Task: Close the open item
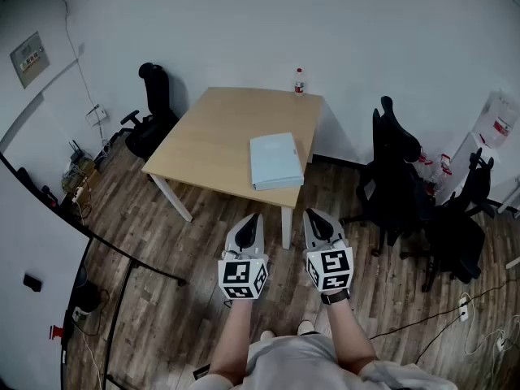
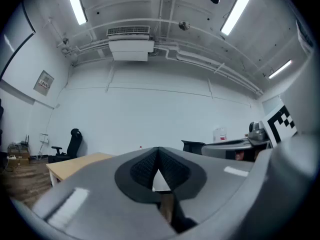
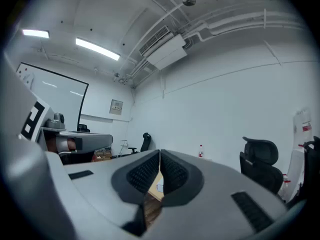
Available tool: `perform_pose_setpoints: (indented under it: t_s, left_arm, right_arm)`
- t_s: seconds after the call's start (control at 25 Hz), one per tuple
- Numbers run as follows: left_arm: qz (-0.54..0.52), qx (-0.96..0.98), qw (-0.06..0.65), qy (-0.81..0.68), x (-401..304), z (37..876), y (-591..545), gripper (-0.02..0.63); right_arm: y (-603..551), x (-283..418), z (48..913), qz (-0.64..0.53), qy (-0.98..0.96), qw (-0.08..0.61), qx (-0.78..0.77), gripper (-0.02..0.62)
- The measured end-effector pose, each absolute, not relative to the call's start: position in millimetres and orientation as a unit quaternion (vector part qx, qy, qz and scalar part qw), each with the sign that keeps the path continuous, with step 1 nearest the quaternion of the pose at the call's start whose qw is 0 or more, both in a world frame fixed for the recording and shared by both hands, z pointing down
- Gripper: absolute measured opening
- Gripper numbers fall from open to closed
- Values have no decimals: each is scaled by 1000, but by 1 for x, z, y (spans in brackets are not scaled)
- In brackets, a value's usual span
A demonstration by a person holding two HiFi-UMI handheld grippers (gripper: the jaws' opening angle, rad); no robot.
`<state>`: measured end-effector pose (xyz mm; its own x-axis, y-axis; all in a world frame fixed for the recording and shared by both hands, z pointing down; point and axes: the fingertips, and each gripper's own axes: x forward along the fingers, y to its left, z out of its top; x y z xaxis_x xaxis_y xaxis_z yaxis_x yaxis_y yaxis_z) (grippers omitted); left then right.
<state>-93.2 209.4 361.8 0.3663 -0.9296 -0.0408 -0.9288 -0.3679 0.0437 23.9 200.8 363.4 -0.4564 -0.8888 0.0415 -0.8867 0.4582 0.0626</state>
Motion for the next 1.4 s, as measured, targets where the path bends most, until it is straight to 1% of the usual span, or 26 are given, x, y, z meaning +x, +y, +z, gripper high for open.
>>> perform_pose_setpoints:
  t_s: [0.24, 0.56, 0.88, 1.08, 1.24, 1.4]
  left_arm:
    - [-43, 837, 24, -545, -98, 377, 226, 9]
    - [-16, 852, -17, -523, -115, 384, 235, 9]
    - [-8, 856, 5, -518, -136, 406, 239, 9]
    - [-19, 851, 10, -524, -152, 405, 211, 9]
    - [-18, 849, 1, -528, -156, 403, 169, 9]
    - [-15, 846, -12, -533, -153, 390, 112, 9]
  right_arm:
    - [210, 14, 382, 4, -850, 37, 525, 17]
    - [220, -23, 387, -3, -848, 34, 528, 17]
    - [231, -49, 424, 25, -845, 51, 532, 16]
    - [204, -69, 417, 9, -852, 50, 520, 17]
    - [160, -69, 415, 9, -851, 43, 524, 16]
    - [105, -59, 395, -6, -850, 25, 525, 17]
